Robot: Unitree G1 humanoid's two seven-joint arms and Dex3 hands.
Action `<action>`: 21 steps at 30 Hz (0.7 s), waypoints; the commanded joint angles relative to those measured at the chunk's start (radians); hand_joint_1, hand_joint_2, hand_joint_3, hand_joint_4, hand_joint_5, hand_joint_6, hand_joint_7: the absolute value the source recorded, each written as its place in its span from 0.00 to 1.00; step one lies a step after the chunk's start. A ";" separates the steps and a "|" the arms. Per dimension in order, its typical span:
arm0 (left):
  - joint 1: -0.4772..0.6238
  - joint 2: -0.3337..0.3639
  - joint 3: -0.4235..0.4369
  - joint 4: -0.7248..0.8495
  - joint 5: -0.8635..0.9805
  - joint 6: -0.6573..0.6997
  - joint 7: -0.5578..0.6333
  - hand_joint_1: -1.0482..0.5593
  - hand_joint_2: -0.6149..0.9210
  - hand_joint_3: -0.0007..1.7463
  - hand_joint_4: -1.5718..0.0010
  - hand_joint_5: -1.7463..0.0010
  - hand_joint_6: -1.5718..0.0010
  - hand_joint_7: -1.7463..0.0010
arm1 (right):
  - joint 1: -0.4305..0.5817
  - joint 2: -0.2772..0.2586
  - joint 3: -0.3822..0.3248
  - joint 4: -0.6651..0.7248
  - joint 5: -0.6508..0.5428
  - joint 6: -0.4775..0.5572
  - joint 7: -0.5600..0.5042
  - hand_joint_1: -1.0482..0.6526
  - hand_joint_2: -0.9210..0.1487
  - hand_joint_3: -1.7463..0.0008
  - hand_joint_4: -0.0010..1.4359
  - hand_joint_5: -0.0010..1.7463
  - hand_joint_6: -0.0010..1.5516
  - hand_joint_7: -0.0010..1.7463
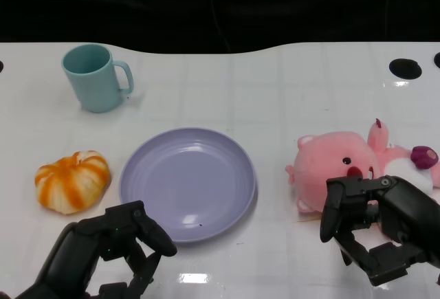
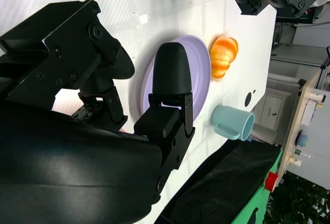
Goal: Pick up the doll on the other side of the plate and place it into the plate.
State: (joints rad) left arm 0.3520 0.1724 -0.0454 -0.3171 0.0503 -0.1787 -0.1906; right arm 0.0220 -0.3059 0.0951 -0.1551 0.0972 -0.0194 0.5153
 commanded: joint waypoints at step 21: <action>-0.002 0.018 0.008 0.021 -0.006 -0.010 -0.006 0.60 0.76 0.61 0.50 0.14 0.48 0.34 | -0.007 -0.002 -0.005 -0.005 -0.051 -0.123 -0.035 0.59 0.35 0.54 0.36 0.67 0.34 0.49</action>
State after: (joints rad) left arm 0.3499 0.1791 -0.0453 -0.3056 0.0477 -0.1790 -0.1906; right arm 0.0171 -0.3039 0.0952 -0.1669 0.0536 -0.1167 0.4912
